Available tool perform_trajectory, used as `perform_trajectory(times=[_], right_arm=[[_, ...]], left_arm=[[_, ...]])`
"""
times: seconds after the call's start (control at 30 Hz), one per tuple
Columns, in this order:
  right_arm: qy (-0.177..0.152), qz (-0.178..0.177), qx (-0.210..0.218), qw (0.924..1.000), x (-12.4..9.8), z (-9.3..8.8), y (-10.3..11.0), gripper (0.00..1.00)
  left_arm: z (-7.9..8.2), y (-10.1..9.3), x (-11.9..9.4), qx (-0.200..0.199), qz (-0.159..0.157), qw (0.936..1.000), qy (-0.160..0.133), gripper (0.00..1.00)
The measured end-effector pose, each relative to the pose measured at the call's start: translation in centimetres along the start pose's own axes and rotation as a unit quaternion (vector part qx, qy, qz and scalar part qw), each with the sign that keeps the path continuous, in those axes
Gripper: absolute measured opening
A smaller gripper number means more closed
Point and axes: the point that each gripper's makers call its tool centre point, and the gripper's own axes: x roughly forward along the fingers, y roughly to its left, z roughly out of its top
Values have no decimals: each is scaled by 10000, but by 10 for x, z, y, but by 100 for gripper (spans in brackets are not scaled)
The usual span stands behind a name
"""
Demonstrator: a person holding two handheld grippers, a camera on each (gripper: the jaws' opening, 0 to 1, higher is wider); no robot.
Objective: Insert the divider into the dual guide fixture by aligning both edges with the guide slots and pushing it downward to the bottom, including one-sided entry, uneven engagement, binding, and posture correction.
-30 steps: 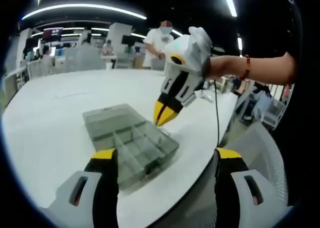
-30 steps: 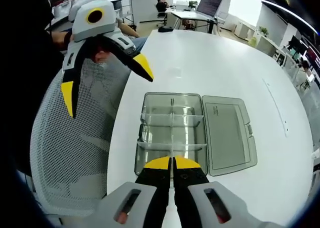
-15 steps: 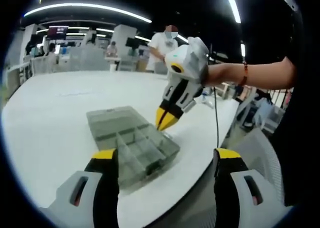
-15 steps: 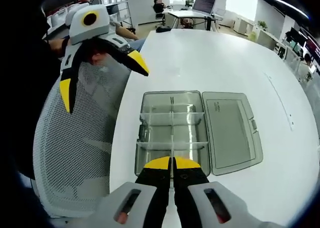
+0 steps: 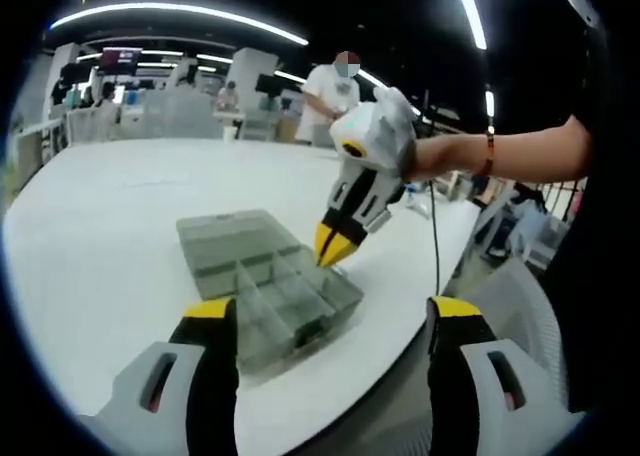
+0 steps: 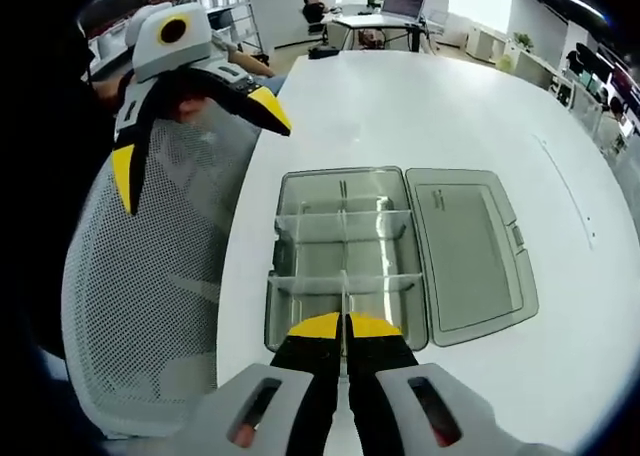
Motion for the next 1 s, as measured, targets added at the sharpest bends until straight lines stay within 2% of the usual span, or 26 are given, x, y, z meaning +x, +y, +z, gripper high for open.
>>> perform_trajectory(times=[0.2, 0.53, 1.0], right_arm=[[26, -19, 58, 10000, 4, -3, 0, 0], [69, -248, 97, 9996, 10, -6, 0, 0], [307, -323, -145, 9989, 17, -12, 0, 0]], left_arm=[[-2, 0, 0, -13, -1, 10000, 18, 76], [3, -5, 2, 28, -68, 10000, 5, 76], [6, -18, 2, 125, -102, 9999, -16, 76]])
